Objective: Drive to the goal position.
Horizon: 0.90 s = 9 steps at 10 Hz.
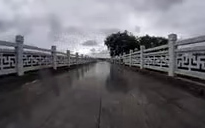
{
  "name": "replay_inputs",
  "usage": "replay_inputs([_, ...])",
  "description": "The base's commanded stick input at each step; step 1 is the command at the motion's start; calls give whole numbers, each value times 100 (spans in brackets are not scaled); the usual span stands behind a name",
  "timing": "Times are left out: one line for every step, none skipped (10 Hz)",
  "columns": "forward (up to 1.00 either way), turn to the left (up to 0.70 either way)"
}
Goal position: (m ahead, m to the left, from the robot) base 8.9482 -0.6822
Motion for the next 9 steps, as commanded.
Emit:
replay_inputs([58, 0])
replay_inputs([59, 0])
replay_inputs([59, 0])
replay_inputs([59, 0])
replay_inputs([59, 0])
replay_inputs([59, 0])
replay_inputs([59, 0])
replay_inputs([59, 0])
replay_inputs([59, 0])
